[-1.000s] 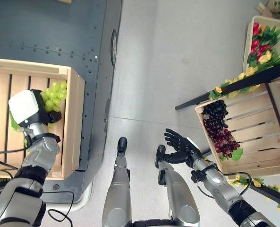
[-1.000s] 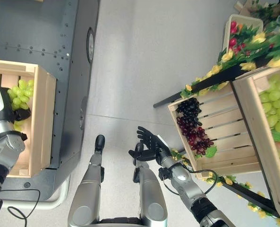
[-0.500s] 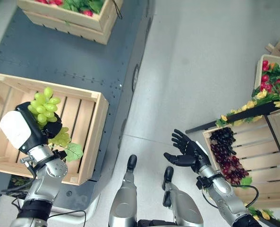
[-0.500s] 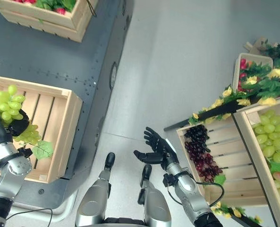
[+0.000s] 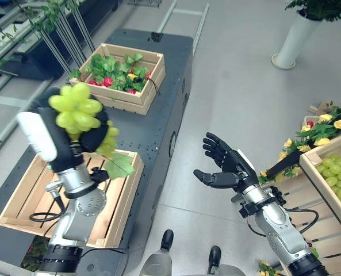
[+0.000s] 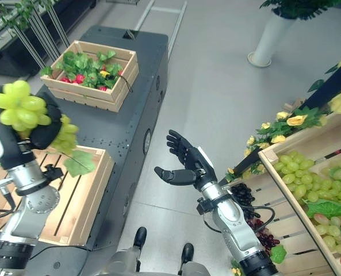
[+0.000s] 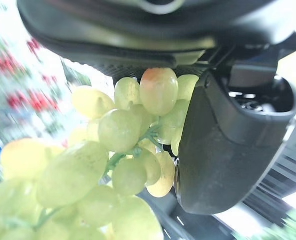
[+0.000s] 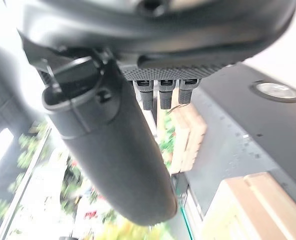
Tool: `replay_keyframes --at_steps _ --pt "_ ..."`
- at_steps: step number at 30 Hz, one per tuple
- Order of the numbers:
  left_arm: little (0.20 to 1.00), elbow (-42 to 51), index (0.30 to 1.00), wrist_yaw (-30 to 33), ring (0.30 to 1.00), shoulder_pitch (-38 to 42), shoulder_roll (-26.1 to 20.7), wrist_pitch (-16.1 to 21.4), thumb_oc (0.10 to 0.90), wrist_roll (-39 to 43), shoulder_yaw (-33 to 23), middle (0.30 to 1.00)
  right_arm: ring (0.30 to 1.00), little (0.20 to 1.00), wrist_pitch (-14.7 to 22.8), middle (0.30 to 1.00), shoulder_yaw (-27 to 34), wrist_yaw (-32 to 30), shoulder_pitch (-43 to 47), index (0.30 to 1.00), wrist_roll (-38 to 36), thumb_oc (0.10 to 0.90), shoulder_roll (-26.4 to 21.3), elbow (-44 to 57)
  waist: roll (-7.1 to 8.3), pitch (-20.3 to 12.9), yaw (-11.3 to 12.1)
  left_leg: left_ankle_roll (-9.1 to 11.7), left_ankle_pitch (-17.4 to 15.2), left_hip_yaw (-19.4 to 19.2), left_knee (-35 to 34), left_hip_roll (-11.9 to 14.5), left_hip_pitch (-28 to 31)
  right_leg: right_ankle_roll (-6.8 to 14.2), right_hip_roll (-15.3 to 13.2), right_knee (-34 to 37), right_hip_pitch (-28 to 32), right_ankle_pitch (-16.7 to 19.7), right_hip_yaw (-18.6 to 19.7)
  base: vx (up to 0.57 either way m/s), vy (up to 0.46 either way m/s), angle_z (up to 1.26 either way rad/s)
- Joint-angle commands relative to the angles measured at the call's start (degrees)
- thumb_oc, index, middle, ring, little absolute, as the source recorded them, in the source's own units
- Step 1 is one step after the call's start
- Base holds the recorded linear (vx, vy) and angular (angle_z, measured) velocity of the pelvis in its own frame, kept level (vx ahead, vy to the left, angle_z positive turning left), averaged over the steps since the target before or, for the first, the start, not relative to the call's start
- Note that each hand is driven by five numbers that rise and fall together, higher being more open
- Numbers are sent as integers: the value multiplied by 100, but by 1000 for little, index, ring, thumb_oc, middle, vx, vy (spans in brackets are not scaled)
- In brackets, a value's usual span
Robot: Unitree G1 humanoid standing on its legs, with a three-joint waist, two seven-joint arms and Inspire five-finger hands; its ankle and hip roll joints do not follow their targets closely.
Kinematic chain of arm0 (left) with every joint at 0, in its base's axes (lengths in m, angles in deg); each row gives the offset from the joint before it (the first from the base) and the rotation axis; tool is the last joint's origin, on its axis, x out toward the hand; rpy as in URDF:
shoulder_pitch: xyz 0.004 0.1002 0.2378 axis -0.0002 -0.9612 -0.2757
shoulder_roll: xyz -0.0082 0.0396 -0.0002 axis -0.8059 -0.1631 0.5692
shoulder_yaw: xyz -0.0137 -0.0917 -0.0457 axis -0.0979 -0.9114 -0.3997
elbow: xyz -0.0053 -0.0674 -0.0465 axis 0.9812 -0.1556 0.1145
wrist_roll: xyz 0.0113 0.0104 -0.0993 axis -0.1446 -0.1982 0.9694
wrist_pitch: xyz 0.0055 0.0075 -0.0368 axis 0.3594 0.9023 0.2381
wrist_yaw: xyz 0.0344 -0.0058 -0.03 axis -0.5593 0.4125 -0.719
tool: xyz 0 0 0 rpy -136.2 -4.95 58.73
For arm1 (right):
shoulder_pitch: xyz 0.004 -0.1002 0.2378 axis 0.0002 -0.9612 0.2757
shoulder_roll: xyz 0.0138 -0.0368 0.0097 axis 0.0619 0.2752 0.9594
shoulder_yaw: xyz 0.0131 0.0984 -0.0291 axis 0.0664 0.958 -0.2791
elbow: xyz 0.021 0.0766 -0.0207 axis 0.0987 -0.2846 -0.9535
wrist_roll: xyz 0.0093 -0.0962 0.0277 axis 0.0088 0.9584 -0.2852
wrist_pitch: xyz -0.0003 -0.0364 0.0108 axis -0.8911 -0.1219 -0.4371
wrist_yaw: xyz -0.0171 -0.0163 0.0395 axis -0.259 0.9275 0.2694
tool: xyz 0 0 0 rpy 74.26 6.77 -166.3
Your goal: Pick up the fruits from the basket on one side to the basket on the other side
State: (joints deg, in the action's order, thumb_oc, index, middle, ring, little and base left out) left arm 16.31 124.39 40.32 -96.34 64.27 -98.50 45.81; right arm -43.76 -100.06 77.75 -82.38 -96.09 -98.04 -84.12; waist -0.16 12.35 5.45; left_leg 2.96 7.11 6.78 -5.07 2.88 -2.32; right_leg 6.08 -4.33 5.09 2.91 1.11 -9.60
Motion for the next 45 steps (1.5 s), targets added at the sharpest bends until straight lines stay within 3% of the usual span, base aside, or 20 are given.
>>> replay_keyframes --at_steps 1,5,11,16,25,34,45 --pt "300 74 300 -712 300 427 -81 571 400 1013 32 300 900 900 80 900 -250 364 520 900 -233 800 -31 669 155 -974 -29 -173 -250 25 7 -250 -8 -306 -8 -9 -80 153 93 35 -18 -4" --pt "300 193 300 -1551 300 491 216 753 400 1911 336 300 900 900 -62 900 -297 302 749 900 -39 800 -36 869 153 -1066 -39 -184 -285 -28 7 -223 49 -285 -29 -9 -66 168 118 48 -16 -9" --pt "300 327 300 -2368 300 545 380 569 400 2944 760 300 900 900 -146 900 -286 159 807 900 42 800 -12 1067 154 -1135 -91 -210 -339 -107 7 -206 95 -242 -60 -9 -73 192 110 34 -7 -2" --pt "300 320 300 -2672 300 449 460 583 400 3361 957 300 900 900 -269 900 -218 240 685 900 -356 800 62 1074 167 -1168 -130 -234 -390 -204 7 -183 136 -215 -76 -9 -88 203 133 0 0 0" --pt "300 426 300 -2631 300 389 540 768 400 3336 1106 300 900 900 -572 900 -343 579 467 900 -1318 800 346 985 199 -1200 -164 -255 -434 -300 7 -146 175 -209 -85 -9 -93 210 137 0 0 0" --pt "300 548 300 -2870 300 467 609 921 400 3688 1348 300 900 900 -696 900 -473 639 463 900 -1411 800 411 1023 226 -1255 -214 -265 -464 -364 7 -123 204 -205 -62 -9 -100 208 182 6 -4 -2" --pt "300 587 300 -4264 300 459 804 722 400 5448 1777 300 900 900 -1110 900 -685 1224 468 900 -1865 800 431 1103 260 -1278 -297 -283 -495 -447 7 -95 247 -213 -23 -9 -103 209 284 3 -6 -4"
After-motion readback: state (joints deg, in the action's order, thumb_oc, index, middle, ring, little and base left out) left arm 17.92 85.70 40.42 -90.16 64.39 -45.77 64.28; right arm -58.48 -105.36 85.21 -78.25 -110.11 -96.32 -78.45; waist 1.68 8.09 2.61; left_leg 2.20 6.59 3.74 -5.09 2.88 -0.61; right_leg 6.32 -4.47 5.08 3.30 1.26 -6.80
